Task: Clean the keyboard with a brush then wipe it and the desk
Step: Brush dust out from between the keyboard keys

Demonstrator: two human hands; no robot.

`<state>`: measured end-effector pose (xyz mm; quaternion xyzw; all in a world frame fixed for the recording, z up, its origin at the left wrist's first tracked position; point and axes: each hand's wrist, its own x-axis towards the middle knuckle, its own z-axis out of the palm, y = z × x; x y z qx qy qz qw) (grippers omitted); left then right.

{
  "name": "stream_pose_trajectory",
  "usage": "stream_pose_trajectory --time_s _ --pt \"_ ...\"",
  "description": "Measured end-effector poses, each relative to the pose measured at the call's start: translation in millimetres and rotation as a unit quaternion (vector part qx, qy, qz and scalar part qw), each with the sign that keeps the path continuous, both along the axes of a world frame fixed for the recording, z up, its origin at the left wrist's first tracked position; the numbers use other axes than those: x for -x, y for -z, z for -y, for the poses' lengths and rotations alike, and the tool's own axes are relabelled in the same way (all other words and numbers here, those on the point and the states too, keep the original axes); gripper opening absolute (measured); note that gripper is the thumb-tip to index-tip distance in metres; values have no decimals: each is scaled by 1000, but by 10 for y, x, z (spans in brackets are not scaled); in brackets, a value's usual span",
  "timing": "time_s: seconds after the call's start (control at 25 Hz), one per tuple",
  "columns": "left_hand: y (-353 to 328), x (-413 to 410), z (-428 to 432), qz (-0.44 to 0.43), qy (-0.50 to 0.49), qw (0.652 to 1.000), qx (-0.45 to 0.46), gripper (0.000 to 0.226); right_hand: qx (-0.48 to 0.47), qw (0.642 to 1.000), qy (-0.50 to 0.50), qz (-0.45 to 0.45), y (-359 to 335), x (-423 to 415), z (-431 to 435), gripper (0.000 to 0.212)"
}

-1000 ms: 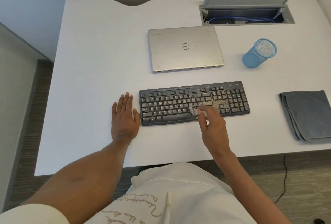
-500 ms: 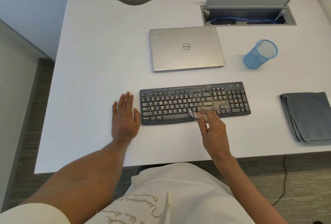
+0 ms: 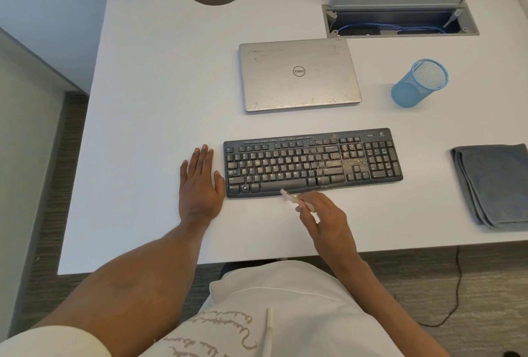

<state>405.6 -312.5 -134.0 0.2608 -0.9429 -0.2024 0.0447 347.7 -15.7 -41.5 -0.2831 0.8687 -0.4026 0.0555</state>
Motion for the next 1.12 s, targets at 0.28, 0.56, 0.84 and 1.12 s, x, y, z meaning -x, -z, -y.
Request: stream_pose_trajectory --time_s 0.28,0.56,0.84,1.12 --pt "-9 2 1 7 -2 1000 1 63 24 974 224 17 91 246 -611 17" --pt "-23 5 -3 4 -1 1000 2 63 51 992 113 33 -39 100 -349 18" --pt "-31 0 -8 5 -3 1000 2 63 51 980 183 62 -52 215 -493 21" --pt "-27 13 -4 8 1 1000 5 64 63 976 201 63 -172 229 -364 13"
